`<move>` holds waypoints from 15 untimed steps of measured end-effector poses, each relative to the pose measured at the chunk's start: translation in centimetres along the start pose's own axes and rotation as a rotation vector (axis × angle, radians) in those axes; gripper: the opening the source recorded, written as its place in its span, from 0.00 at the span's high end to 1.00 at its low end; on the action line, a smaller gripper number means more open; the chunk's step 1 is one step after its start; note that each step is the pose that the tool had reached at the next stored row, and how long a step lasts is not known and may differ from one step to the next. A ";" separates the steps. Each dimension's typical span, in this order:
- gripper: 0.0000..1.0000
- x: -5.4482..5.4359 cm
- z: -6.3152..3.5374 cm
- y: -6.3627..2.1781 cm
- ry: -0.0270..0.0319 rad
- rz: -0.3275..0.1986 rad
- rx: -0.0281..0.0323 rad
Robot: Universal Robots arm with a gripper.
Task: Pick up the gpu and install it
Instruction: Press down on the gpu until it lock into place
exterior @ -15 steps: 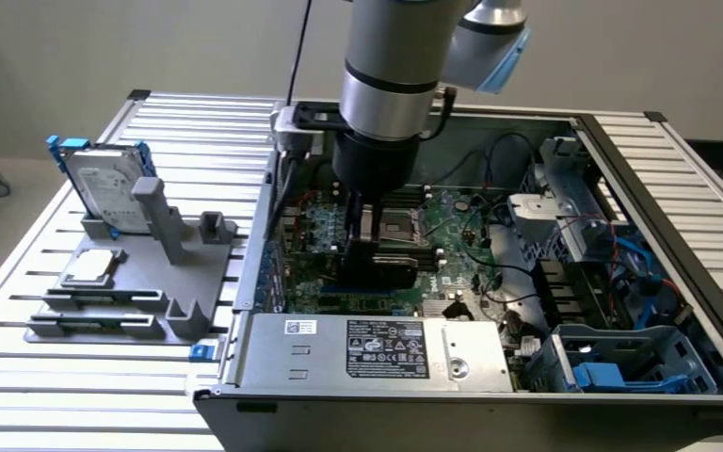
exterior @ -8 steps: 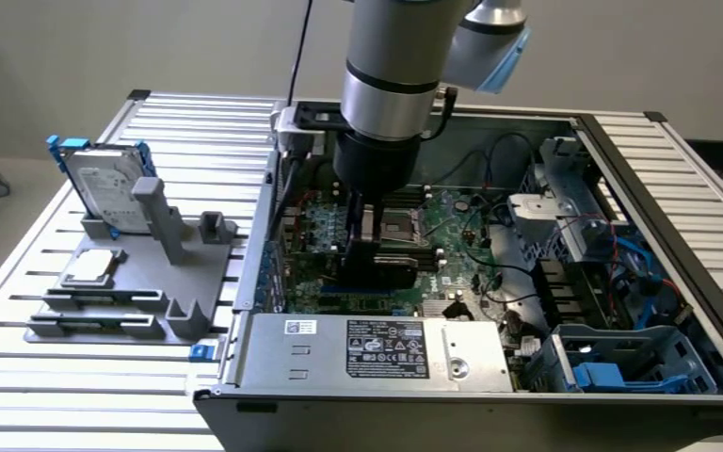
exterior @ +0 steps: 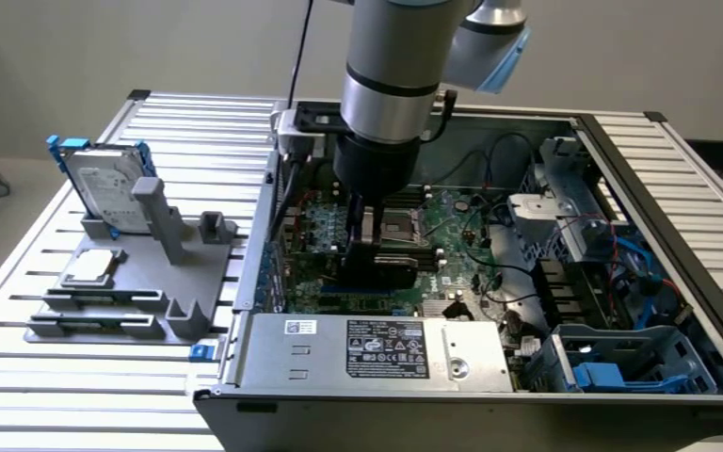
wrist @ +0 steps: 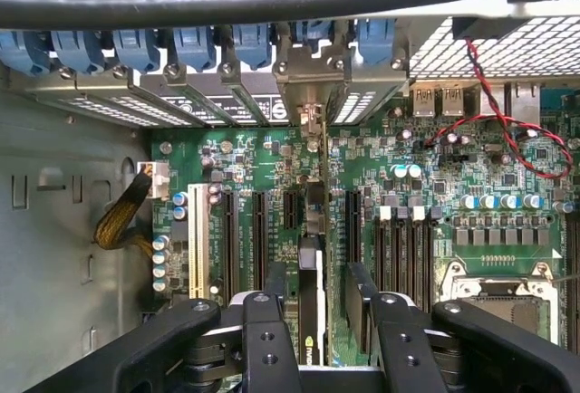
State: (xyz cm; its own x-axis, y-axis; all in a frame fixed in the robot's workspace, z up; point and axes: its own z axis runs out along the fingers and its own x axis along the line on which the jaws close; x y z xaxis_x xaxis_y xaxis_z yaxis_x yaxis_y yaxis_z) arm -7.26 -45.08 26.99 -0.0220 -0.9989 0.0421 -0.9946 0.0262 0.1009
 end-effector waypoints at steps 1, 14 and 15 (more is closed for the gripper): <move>0.60 0.0 0.01 0.00 0.0000 0.000 0.0000; 0.87 -0.1 0.05 0.00 0.0071 0.000 0.0004; 0.87 -0.1 0.04 0.00 0.0081 0.000 0.0003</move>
State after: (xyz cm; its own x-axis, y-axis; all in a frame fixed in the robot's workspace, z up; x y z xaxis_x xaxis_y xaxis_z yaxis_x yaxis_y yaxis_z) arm -7.27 -44.98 26.95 -0.0214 -0.9985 0.0502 -0.9946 0.0263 0.1006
